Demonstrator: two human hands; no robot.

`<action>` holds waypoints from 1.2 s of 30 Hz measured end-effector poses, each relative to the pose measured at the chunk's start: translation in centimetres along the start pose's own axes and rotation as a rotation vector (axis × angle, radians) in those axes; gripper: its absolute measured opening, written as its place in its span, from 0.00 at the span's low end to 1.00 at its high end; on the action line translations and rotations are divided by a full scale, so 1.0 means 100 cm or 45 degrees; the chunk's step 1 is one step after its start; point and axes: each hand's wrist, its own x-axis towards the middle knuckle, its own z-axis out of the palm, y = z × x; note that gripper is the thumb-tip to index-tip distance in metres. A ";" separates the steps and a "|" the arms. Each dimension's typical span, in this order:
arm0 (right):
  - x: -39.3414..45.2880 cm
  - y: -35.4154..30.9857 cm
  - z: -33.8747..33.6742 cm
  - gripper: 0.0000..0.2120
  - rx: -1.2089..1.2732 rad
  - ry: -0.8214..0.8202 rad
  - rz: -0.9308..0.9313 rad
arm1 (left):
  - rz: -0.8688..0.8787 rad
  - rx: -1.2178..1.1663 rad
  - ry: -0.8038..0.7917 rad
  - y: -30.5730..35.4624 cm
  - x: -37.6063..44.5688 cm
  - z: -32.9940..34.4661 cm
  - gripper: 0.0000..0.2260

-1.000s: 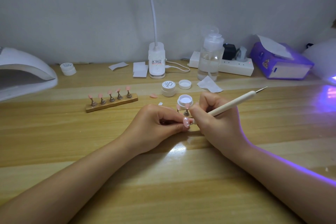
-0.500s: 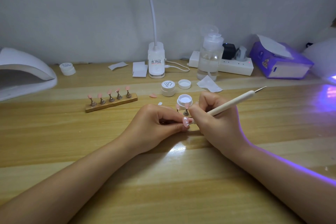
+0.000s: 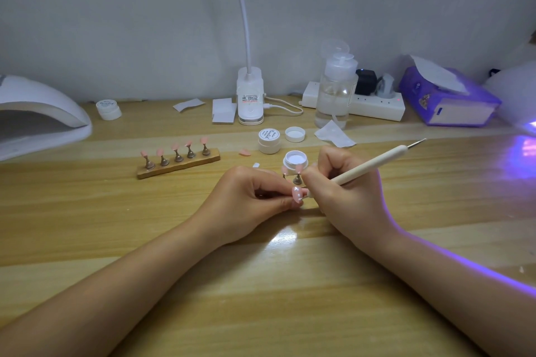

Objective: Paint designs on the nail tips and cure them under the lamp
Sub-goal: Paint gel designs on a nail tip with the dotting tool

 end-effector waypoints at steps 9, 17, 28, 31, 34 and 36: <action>0.000 0.001 0.000 0.18 0.010 -0.016 -0.026 | -0.013 -0.009 -0.013 0.000 0.000 0.000 0.08; 0.000 0.006 -0.002 0.24 -0.031 -0.013 0.002 | -0.017 0.010 -0.012 -0.001 0.000 0.000 0.09; -0.001 -0.001 0.000 0.18 -0.002 -0.010 -0.016 | -0.021 -0.019 -0.002 0.001 0.000 0.000 0.09; 0.000 0.001 -0.001 0.18 0.002 -0.014 -0.012 | -0.023 -0.024 -0.005 0.001 0.000 0.000 0.09; 0.000 0.003 -0.001 0.22 -0.011 -0.014 -0.016 | -0.026 -0.011 -0.007 0.000 0.000 0.000 0.08; 0.000 0.003 -0.001 0.22 -0.017 -0.023 -0.029 | -0.024 -0.002 -0.006 0.000 0.000 0.000 0.08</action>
